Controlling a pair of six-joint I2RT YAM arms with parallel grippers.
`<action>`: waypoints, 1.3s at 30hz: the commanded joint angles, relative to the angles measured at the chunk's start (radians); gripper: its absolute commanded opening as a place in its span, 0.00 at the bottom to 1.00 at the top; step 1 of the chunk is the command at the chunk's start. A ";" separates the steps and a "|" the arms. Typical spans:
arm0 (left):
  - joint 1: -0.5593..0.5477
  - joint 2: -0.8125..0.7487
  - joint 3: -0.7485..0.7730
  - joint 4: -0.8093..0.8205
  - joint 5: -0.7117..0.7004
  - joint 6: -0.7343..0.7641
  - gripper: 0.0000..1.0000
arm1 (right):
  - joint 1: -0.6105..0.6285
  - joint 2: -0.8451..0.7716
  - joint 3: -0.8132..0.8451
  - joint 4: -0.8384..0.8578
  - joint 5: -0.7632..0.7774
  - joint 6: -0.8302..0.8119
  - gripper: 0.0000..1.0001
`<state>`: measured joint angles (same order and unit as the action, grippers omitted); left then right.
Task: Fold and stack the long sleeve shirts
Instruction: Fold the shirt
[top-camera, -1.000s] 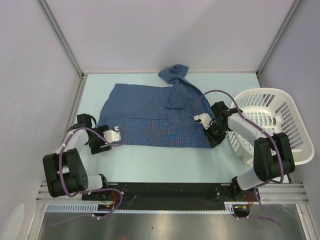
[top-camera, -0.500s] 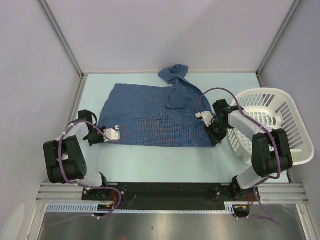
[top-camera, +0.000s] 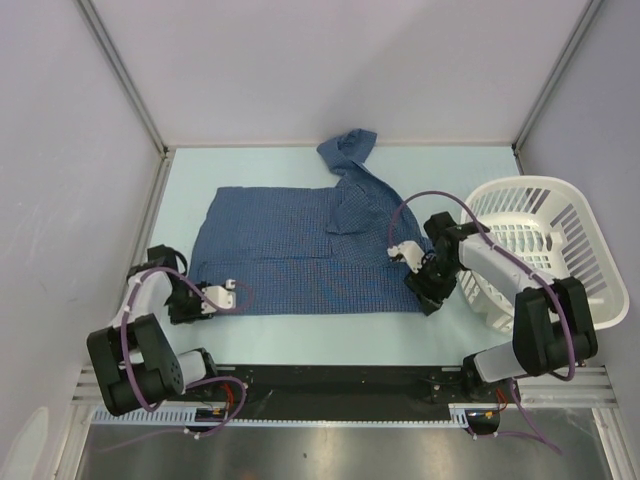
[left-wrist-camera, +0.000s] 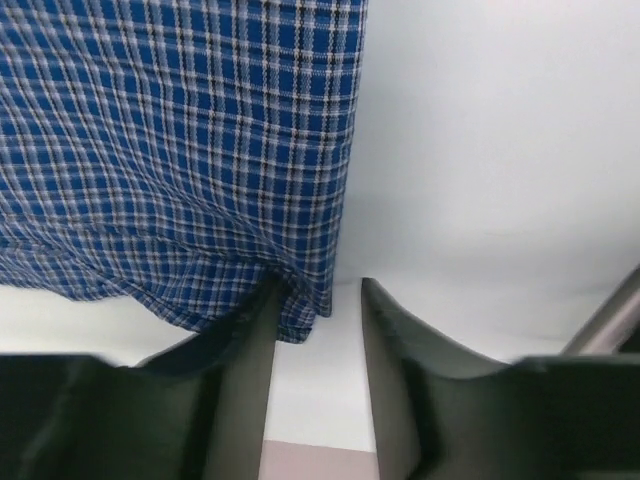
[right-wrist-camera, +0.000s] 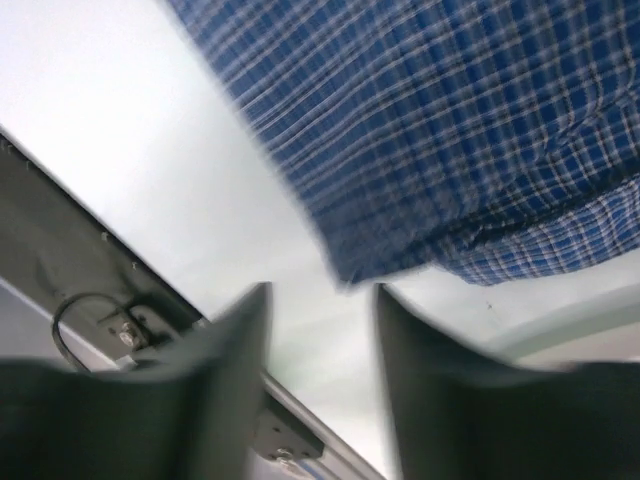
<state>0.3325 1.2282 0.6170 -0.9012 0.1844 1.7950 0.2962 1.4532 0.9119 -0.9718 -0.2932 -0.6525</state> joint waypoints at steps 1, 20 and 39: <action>0.020 -0.032 0.079 -0.097 0.082 -0.034 0.52 | 0.003 -0.054 0.089 -0.091 -0.064 -0.052 0.66; -0.030 -0.052 0.621 0.111 0.589 -0.908 0.99 | -0.078 0.672 1.128 0.223 -0.414 0.647 0.90; -0.061 -0.114 0.532 0.220 0.317 -0.991 0.99 | 0.003 0.785 1.096 0.371 -0.679 0.800 0.49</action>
<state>0.2768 1.1431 1.1526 -0.7170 0.5209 0.8528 0.2485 2.3451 2.0487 -0.6338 -0.8597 0.1955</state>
